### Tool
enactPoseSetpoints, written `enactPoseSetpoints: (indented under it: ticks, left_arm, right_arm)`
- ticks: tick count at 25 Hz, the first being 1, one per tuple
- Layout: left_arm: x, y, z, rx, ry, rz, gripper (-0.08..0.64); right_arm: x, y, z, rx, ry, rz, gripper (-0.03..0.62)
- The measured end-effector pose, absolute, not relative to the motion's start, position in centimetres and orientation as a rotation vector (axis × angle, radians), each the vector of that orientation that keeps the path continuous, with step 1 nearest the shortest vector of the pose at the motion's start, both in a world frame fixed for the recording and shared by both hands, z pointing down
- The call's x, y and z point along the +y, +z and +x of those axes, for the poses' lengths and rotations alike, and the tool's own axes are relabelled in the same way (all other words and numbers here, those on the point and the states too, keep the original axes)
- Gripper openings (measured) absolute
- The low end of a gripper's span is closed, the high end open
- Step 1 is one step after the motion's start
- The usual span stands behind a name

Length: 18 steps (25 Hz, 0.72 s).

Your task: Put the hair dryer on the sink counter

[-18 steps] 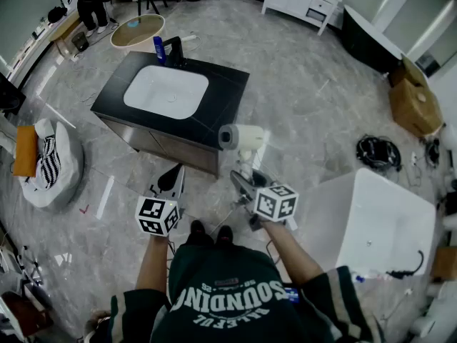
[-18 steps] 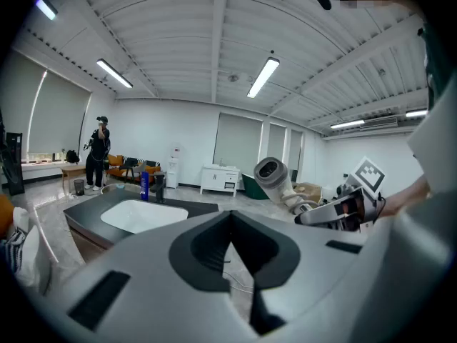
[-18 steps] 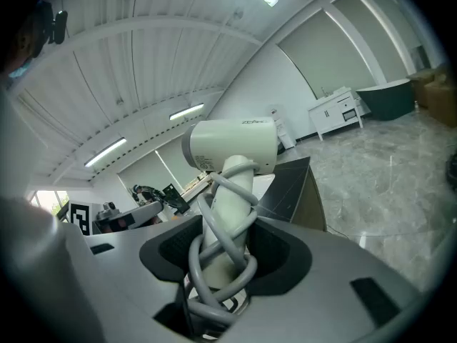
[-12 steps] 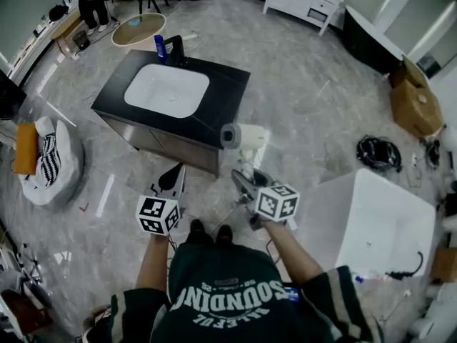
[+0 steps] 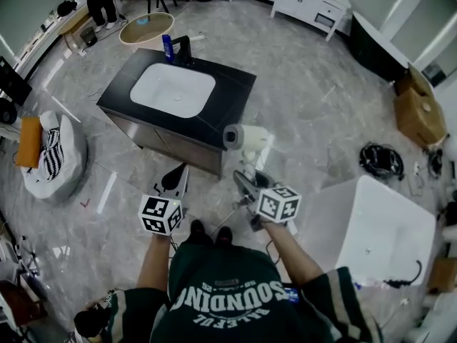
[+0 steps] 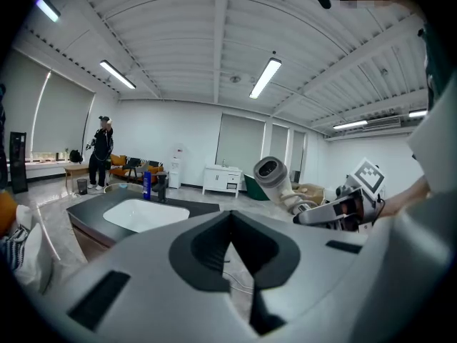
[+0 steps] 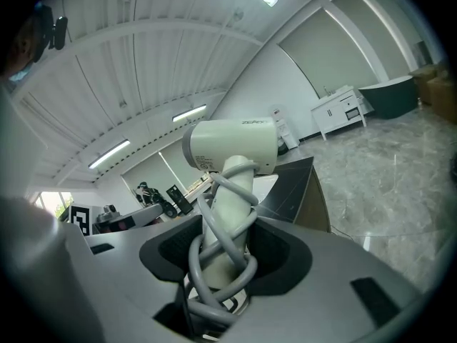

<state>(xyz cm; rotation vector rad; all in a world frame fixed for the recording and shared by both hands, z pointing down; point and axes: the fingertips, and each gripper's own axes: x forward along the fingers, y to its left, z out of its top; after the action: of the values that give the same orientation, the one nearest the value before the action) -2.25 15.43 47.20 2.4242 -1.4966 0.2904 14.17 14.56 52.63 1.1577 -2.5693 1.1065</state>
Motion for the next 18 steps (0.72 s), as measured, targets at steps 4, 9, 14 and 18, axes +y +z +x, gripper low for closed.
enactPoseSetpoints:
  ticks: [4,9,14,18]
  left_arm:
    - [15.47,47.08,-2.4,-1.514,0.288,2.413,0.0]
    - [15.66,47.22,-2.29,-1.535,0.288,2.401,0.0]
    - [15.9,47.46,-1.9,-1.552,0.291,2.385,0.0]
    - [15.53,47.42,-2.33,-1.572,0.287,2.369,0.0]
  right_arm:
    - [14.31,52.72,14.1,-2.575,1.083,1.136,0.192]
    - [14.45,53.0,14.12,-2.579,1.069,1.116,0.192]
    - [14.41,53.32,14.15,-2.585,1.08,1.082,0.192]
    - [13.9,53.23,13.63,-2.592,1.076,1.051,0.192]
